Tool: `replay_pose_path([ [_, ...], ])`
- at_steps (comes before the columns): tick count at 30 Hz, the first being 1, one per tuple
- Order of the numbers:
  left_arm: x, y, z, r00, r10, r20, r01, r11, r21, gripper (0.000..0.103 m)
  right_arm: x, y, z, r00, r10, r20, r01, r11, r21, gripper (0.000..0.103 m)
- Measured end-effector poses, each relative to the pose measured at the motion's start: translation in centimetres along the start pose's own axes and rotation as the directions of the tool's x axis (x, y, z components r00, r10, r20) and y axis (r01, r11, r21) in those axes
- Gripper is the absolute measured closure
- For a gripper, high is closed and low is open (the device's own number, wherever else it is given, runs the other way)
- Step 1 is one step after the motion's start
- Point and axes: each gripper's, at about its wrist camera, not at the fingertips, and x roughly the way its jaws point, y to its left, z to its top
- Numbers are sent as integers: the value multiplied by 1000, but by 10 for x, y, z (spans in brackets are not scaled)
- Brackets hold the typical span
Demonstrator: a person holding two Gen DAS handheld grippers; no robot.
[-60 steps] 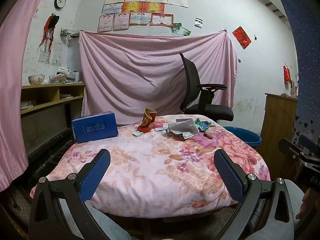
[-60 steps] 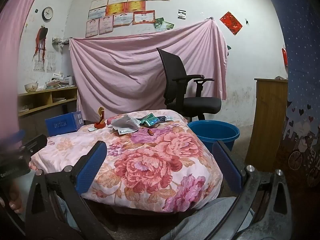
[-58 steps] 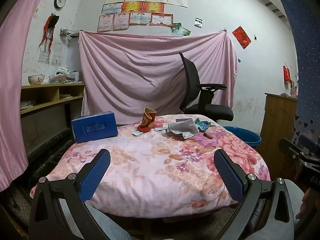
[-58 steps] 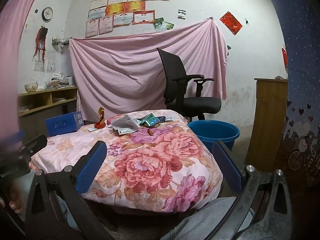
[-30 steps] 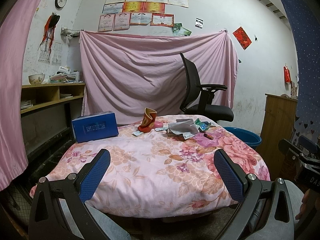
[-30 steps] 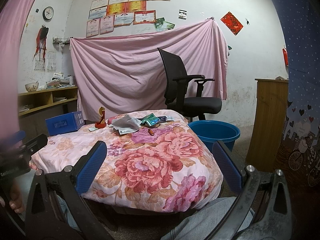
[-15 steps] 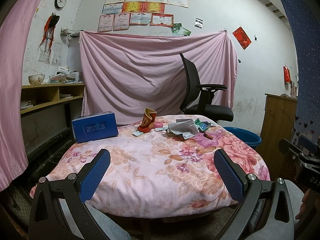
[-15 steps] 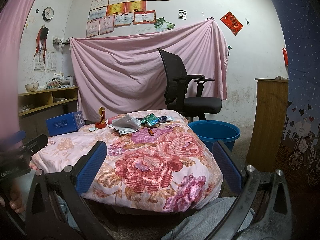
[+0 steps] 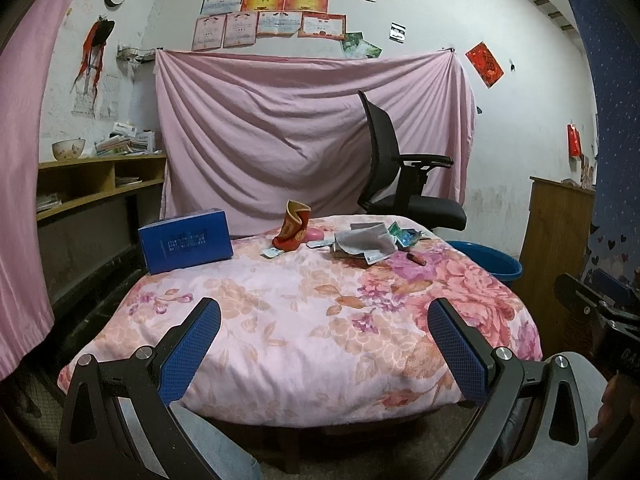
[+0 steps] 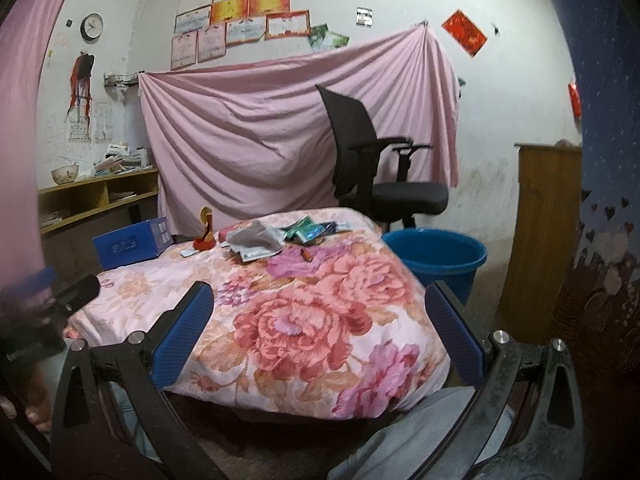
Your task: Collect trash
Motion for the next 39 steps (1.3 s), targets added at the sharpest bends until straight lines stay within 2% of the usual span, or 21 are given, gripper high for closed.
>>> replay_pose_path([
  [29,0,-3,-2,1000,9,8,-9,1000,11,1,5,-2,-4,1000,13,5,-13,1000,-3,0],
  [39,7,-2,3,1000,-9,-20,9,1000,9,1,8,-2,-3,999,35,-27,-34,999,23,0],
])
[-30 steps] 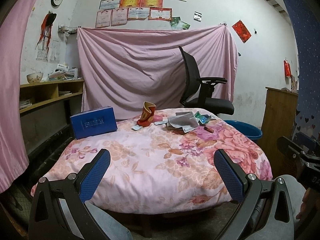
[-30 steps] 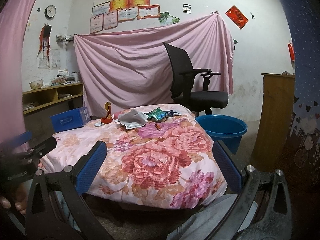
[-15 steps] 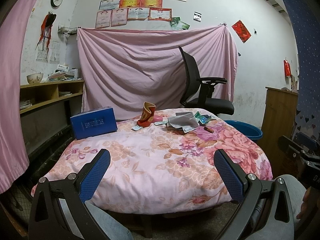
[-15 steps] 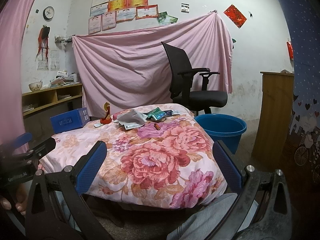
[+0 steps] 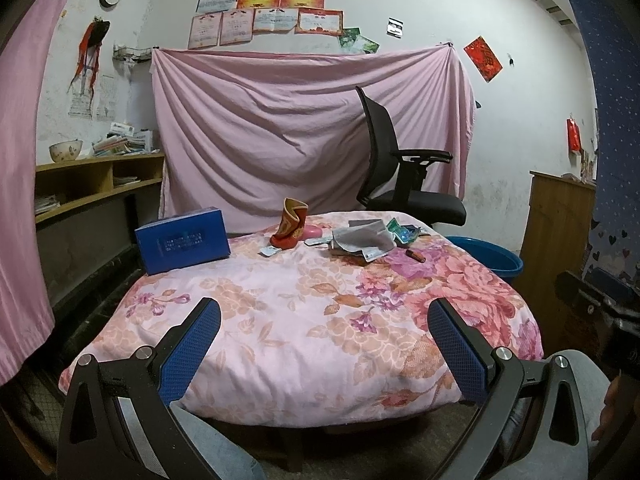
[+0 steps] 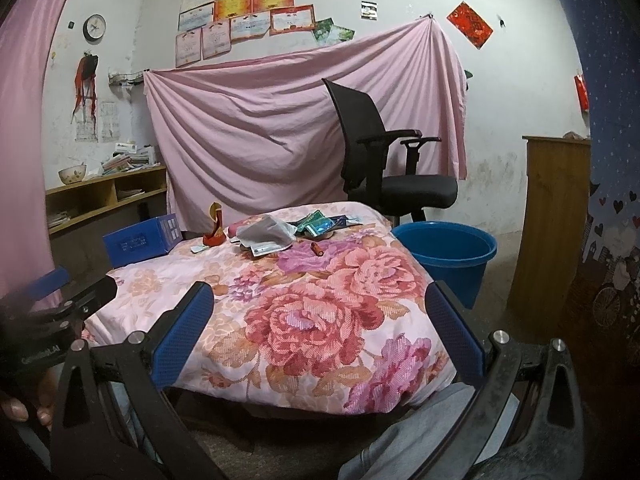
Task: Collect trash
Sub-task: 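Grasp the grey tissue with the left tool while the right tool grasps the small orange stick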
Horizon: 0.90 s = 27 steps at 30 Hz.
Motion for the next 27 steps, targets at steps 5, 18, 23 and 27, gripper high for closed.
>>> replay_pose_path([
  [5,9,2,7,1000,1,-9,-1,1000,-10,2,8,-4,12,1000,-1,2,1,1000,1,0],
  [18,77,3,60,999,19,34,-18,999,-31,2,91,-25,61,999,39,37,-38,999,-23,0],
  [23,119,1,76,1000,10,28,-10,1000,-17,2,134,-32,76,999,22,40,-20,999,-47,0],
  [27,154,2,84,999,15,32,-15,1000,-3,2,171,-35,89,1000,15,7,-15,997,-72,0],
])
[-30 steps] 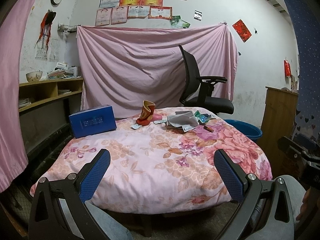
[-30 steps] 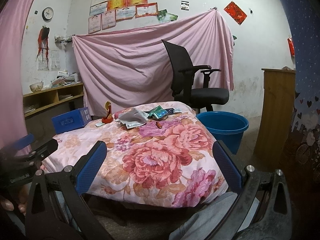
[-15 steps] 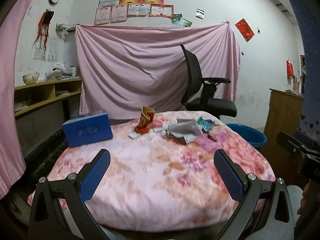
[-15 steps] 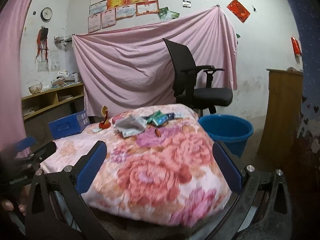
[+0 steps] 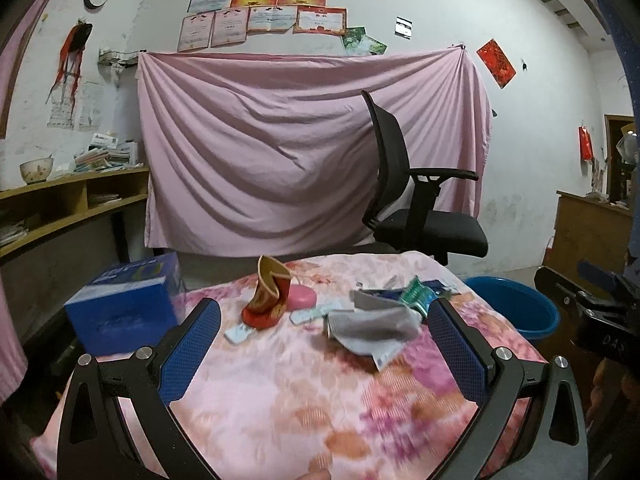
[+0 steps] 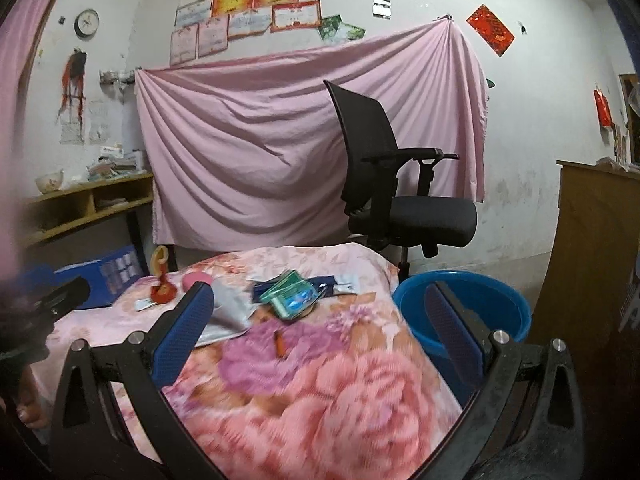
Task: Collect trash
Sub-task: 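Grasp the grey tissue with the left tool while the right tool grasps the small orange stick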
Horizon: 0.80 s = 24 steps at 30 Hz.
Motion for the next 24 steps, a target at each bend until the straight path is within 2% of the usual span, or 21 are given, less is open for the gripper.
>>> replay_pose_path([
  [7,59,16,5,997,-34,-74,32,999,-32,2,63,-5,11,992,24,-125,-28,999,-34,0],
  [13,96,24,-3,976,-119,-183,113,993,-41,3,111,-8,8,950,102,-294,-107,994,0,0],
  [15,104,26,-9,962,-146,-229,136,989,-60,6,120,-8,2,936,118,-332,-121,993,12,2],
  [17,115,27,-17,939,-189,-287,168,981,-96,9,127,-8,-7,914,138,-382,-140,990,23,11],
  [18,119,26,-18,932,-199,-304,175,979,-105,12,129,-8,-10,906,150,-396,-151,988,28,15],
  [19,124,26,-20,917,-220,-333,190,974,-121,16,130,-7,-13,897,166,-411,-167,985,33,16],
  [21,131,26,-21,899,-244,-364,206,968,-141,23,129,-5,-14,889,186,-419,-190,981,33,21],
  [23,138,25,-23,877,-273,-396,227,961,-160,26,130,-3,-16,880,205,-429,-213,976,30,22],
  [24,141,24,-24,866,-288,-408,238,957,-168,32,131,-1,-17,872,217,-438,-227,973,29,22],
])
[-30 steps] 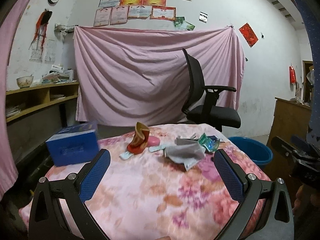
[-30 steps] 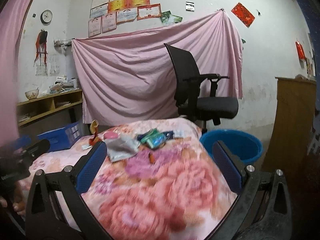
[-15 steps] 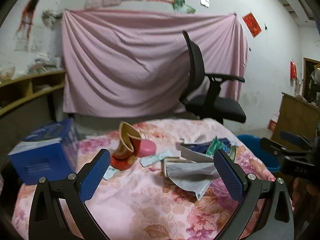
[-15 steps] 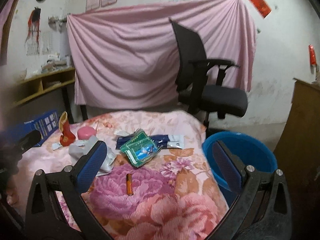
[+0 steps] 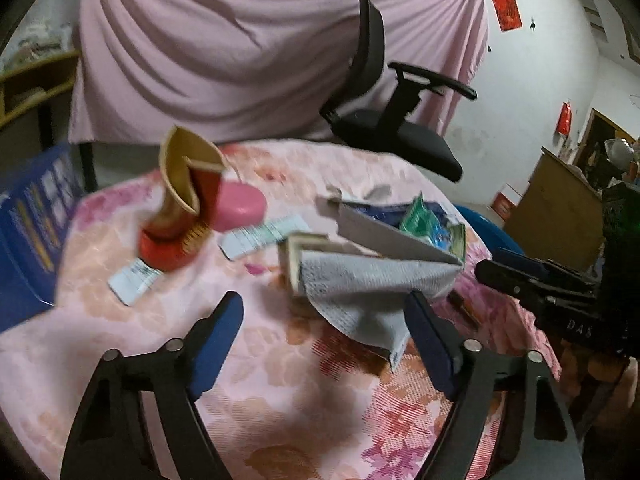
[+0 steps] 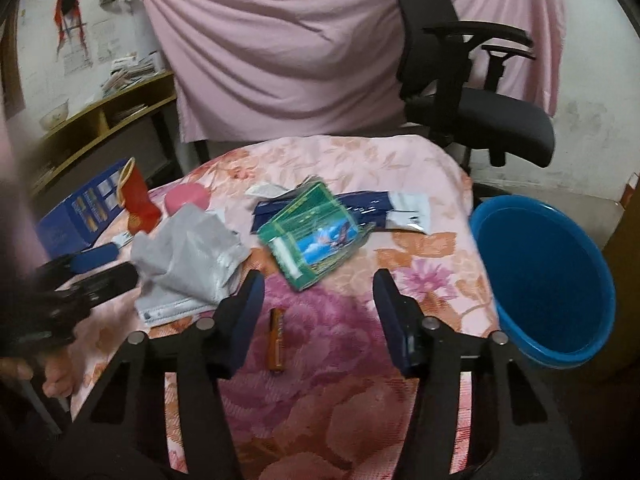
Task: Collect trash
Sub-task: 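Grasp the grey tissue with the left tool while the right tool grasps the small orange stick, then carry both items over the blue basin and open both tools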
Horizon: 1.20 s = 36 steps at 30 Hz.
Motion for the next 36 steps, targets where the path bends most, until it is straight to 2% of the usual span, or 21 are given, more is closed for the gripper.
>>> replay_pose_path([
  [4,14,0,0,997,-42,-71,41,999,-15,52,11,1,-6,996,47,-73,-47,999,-9,24],
  [8,15,2,-1,994,-70,-78,67,997,-37,65,23,0,-12,985,96,-144,-98,995,-2,29],
  [10,15,4,0,993,-85,-86,80,995,-55,80,25,0,-12,983,101,-153,-101,995,6,32],
  [12,15,5,0,990,-104,-95,97,992,-80,91,26,0,-13,981,109,-159,-109,994,6,44],
  [15,16,2,2,986,-127,-110,114,987,-112,99,25,3,-16,977,127,-171,-130,991,-8,57],
  [18,12,-6,3,989,-108,-98,100,992,-83,102,25,5,-18,975,134,-178,-141,990,-24,66],
  [21,1,-15,-1,998,-49,-38,46,997,-67,103,20,7,-18,979,126,-159,-133,990,-39,67],
  [24,-7,-23,-2,1000,-21,5,21,999,-41,103,14,8,-19,986,104,-129,-111,992,-55,67],
  [27,-16,-36,2,998,23,55,-23,1000,12,103,5,3,-17,990,112,-80,-115,993,-35,67],
  [30,-17,-45,4,997,39,67,-40,999,25,103,-1,-3,-16,990,136,-41,-137,990,-12,67],
  [36,-31,-64,7,986,80,145,-93,992,80,103,-17,-14,-12,985,161,61,-163,986,31,67],
])
